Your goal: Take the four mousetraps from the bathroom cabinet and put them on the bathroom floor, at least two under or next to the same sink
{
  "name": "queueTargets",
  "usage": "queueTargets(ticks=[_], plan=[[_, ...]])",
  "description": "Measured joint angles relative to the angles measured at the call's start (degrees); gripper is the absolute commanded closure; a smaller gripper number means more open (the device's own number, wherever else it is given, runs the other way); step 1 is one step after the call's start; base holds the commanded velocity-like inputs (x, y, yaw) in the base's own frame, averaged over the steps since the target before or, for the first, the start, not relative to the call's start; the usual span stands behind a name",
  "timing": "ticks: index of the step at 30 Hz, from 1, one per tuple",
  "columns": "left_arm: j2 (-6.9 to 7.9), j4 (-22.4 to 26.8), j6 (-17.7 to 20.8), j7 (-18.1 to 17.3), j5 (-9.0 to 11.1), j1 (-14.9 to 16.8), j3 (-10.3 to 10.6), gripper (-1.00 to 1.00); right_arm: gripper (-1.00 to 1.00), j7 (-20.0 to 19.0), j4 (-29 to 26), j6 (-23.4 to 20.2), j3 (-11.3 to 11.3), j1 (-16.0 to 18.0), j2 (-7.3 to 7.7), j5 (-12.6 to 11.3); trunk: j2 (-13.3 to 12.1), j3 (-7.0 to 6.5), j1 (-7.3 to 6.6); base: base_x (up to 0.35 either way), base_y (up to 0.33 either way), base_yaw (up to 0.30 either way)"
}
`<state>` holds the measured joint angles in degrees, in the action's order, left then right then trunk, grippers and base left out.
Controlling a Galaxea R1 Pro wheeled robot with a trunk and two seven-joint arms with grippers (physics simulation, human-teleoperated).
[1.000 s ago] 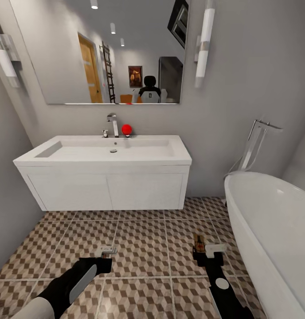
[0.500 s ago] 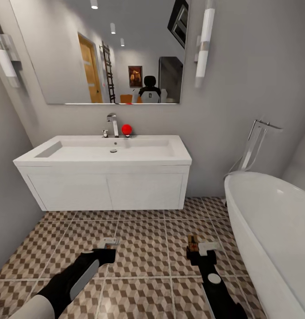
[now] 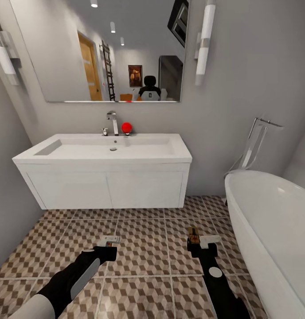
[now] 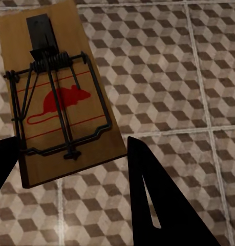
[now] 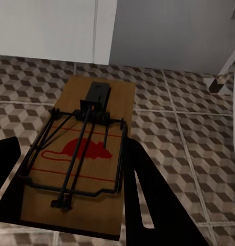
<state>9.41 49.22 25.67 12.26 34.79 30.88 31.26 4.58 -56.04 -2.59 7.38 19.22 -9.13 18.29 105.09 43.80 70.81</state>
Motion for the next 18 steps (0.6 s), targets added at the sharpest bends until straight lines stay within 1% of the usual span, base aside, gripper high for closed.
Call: queueTargets(ticks=[18], plan=[[0.0,0.06,0.0,-0.09,0.0,0.0,0.08,1.0,1.0,0.02,-0.14,0.04,0.0,0.0,-0.01,0.01,7.22,4.6,3.96,0.0,0.0,0.0]])
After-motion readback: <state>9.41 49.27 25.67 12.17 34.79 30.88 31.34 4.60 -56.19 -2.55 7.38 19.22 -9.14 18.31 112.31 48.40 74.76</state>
